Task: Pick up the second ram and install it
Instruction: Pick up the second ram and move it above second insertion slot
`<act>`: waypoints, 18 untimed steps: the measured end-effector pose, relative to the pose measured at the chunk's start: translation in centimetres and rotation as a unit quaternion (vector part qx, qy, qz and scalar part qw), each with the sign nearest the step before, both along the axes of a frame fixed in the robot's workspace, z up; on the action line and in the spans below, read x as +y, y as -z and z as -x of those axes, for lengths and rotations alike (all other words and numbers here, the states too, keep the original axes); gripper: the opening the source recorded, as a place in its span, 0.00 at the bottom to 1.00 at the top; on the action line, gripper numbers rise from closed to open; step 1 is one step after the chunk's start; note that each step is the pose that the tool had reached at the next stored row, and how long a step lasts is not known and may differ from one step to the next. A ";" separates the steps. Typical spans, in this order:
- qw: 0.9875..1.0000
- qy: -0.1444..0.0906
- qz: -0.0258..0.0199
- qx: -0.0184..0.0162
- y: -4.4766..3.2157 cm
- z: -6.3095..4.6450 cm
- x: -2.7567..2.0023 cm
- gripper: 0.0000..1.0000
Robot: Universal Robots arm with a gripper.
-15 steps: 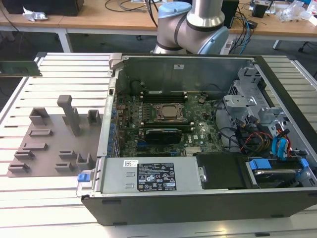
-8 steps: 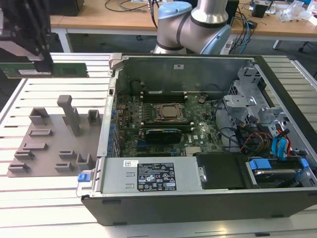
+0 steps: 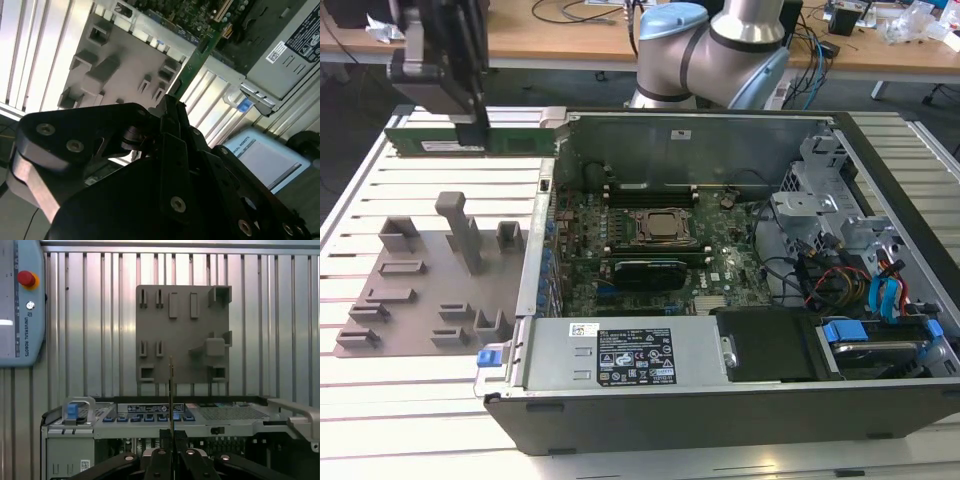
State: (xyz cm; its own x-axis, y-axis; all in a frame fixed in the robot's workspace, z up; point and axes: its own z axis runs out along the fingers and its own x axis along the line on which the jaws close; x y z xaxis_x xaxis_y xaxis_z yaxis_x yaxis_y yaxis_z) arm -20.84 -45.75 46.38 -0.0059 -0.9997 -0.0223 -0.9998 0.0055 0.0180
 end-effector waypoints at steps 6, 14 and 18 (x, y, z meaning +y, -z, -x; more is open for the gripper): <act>1.000 0.000 0.000 0.000 0.04 -3.2 0.10 0.13; 1.000 0.000 0.000 0.002 0.23 -7.9 1.41 0.13; 1.000 0.000 0.000 0.006 1.32 -10.0 3.38 0.13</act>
